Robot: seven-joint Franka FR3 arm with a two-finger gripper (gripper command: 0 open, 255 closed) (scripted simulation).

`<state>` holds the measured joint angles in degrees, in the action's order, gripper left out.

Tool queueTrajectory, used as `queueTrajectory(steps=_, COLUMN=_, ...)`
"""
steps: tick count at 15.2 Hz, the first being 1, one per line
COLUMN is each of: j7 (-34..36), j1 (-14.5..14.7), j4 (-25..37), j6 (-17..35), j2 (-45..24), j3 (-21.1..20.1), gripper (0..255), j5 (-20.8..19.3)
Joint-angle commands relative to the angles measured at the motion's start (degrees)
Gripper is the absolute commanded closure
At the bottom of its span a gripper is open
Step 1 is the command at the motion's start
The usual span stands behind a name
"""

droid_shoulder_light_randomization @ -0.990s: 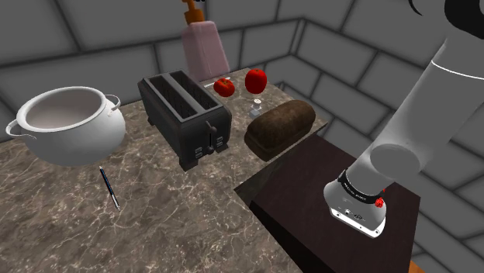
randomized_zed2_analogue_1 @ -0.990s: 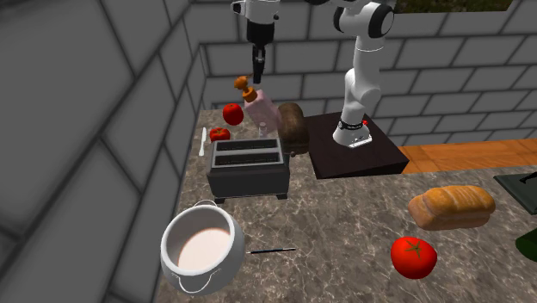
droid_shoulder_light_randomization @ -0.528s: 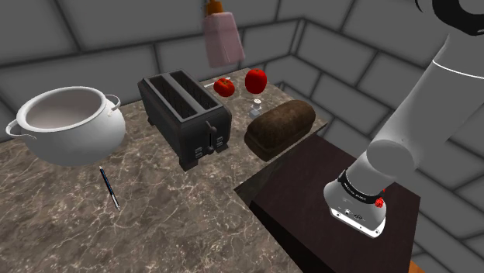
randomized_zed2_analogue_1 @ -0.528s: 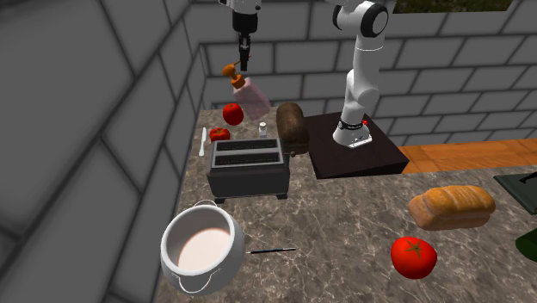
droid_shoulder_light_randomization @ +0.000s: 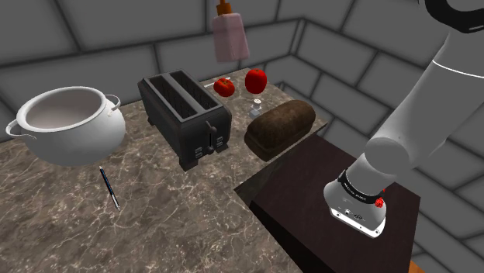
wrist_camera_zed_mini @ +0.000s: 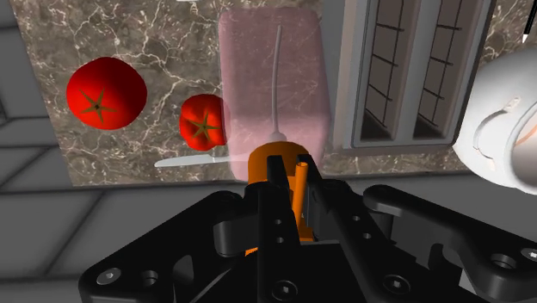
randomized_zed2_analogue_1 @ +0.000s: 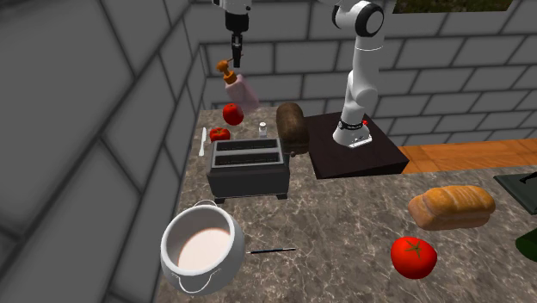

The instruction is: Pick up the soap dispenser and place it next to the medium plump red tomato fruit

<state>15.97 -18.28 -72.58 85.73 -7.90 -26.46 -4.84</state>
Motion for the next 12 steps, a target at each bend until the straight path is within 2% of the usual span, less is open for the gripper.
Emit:
queueTrajectory(steps=1, j7=-0.28, j1=-0.41, j4=-2.92, j6=2.01, j2=1.06, j3=0.15, gripper=255, j5=0.55)
queueTrajectory(steps=12, j7=-1.11, j1=-1.51, j4=-16.0, j6=11.83, j2=4.72, j3=0.69, gripper=255, j5=2.33)
